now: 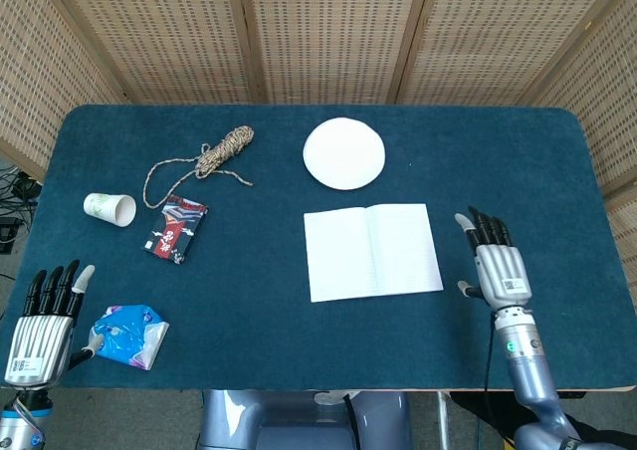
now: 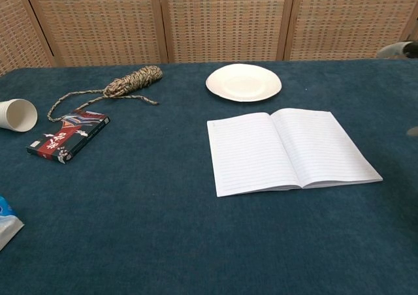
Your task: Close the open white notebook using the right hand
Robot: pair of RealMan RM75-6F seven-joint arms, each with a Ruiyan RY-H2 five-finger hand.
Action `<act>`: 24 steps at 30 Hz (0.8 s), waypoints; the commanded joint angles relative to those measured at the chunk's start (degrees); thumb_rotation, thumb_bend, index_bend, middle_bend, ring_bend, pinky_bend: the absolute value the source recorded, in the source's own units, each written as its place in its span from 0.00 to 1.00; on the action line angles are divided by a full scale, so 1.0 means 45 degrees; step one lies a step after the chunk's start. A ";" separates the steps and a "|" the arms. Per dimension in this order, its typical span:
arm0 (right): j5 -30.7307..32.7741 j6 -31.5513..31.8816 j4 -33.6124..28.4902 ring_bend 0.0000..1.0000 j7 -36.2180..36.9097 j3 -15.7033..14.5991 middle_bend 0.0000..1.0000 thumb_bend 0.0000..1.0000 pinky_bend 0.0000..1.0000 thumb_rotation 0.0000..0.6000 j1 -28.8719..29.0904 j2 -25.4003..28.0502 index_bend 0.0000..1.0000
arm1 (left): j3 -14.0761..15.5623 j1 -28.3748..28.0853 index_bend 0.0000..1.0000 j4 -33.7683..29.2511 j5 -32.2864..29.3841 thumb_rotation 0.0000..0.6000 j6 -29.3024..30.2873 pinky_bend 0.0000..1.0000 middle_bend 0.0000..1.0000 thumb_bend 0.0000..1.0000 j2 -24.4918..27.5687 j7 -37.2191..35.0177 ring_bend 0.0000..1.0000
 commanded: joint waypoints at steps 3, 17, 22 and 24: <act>0.1043 -0.0018 -0.0568 0.00 -0.1638 0.0345 0.00 0.22 0.00 1.00 0.0897 -0.1375 0.00 | -0.0128 -0.0094 0.00 0.0091 -0.0277 1.00 -0.0126 0.00 0.00 0.15 -0.0037 -0.0091 0.00; 0.2069 0.0499 -0.0281 0.00 -0.3709 0.0253 0.00 0.26 0.00 1.00 0.2263 -0.4144 0.00 | -0.0243 -0.0180 0.00 0.0186 -0.0758 1.00 -0.0216 0.00 0.00 0.15 0.0085 -0.0557 0.00; 0.2306 0.0493 0.0213 0.00 -0.3803 0.0138 0.00 0.28 0.00 1.00 0.2521 -0.4880 0.00 | -0.0250 -0.0195 0.00 0.0240 -0.0861 1.00 -0.0217 0.00 0.00 0.15 0.0121 -0.0737 0.00; 0.2387 0.0448 0.0456 0.00 -0.3819 0.0074 0.00 0.30 0.00 1.00 0.2620 -0.5169 0.00 | -0.0241 -0.0199 0.00 0.0256 -0.0909 1.00 -0.0235 0.00 0.00 0.15 0.0134 -0.0771 0.00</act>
